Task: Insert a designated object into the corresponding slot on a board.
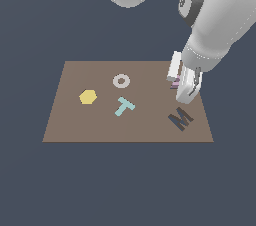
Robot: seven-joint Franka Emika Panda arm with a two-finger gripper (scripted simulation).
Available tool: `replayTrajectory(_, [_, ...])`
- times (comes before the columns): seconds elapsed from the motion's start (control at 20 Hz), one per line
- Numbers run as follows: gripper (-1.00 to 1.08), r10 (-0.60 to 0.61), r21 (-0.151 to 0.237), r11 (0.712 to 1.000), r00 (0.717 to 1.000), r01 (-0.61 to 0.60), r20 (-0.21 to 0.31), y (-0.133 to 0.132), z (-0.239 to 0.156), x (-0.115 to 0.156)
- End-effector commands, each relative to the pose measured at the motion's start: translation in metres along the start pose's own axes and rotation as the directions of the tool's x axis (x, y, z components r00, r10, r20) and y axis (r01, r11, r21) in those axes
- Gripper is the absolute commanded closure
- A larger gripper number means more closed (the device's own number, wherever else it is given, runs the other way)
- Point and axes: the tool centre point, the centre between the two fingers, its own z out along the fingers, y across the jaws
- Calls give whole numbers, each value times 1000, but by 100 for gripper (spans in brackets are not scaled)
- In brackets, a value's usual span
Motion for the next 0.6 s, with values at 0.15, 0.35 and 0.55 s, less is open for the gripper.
replayTrajectory(0.15, [-92,2,-1,1000,1000,-2,0,0,5,0])
replayTrajectory(0.35, [-92,2,-1,1000,1000,-2,0,0,5,0])
replayTrajectory(0.55, [-92,2,-1,1000,1000,-2,0,0,5,0])
